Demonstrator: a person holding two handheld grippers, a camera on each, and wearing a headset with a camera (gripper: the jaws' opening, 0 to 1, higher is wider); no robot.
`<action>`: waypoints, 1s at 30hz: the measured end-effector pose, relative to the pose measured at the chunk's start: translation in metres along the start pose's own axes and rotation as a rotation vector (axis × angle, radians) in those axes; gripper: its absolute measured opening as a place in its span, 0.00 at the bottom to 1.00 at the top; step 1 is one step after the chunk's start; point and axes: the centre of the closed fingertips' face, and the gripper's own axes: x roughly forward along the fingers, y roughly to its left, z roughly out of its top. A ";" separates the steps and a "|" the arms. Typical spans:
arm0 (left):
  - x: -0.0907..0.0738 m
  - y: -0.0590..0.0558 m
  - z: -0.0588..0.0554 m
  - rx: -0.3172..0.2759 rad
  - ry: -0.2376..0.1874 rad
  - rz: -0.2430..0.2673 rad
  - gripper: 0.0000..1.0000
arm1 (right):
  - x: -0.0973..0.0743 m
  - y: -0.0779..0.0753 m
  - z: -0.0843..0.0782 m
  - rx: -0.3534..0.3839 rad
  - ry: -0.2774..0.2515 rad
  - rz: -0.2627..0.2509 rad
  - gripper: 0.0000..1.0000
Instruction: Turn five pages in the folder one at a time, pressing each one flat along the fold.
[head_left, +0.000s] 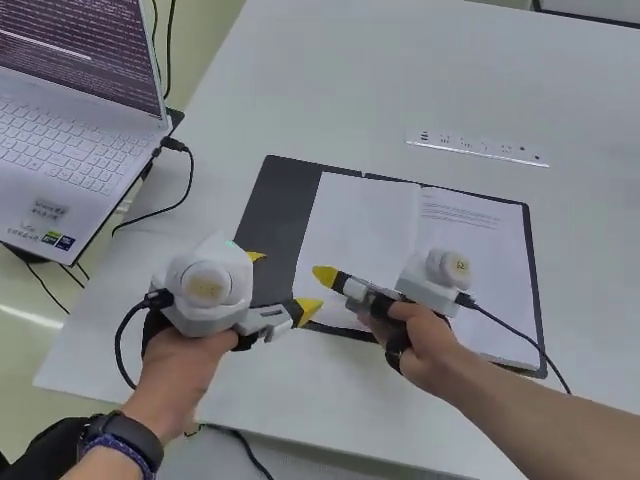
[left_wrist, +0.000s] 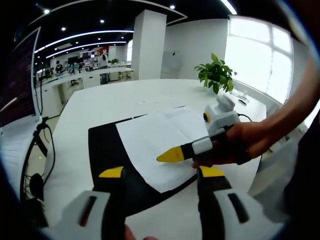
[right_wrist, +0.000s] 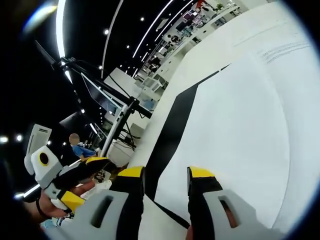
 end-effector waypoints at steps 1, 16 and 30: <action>0.002 0.001 0.000 0.001 0.000 -0.001 0.54 | -0.002 -0.002 0.001 -0.006 0.000 -0.003 0.31; 0.029 0.012 -0.026 0.005 0.084 -0.030 0.34 | -0.054 -0.035 0.015 -0.027 -0.052 -0.075 0.22; 0.055 0.006 -0.051 -0.029 0.128 -0.068 0.15 | -0.078 -0.049 0.012 -0.016 -0.065 -0.107 0.19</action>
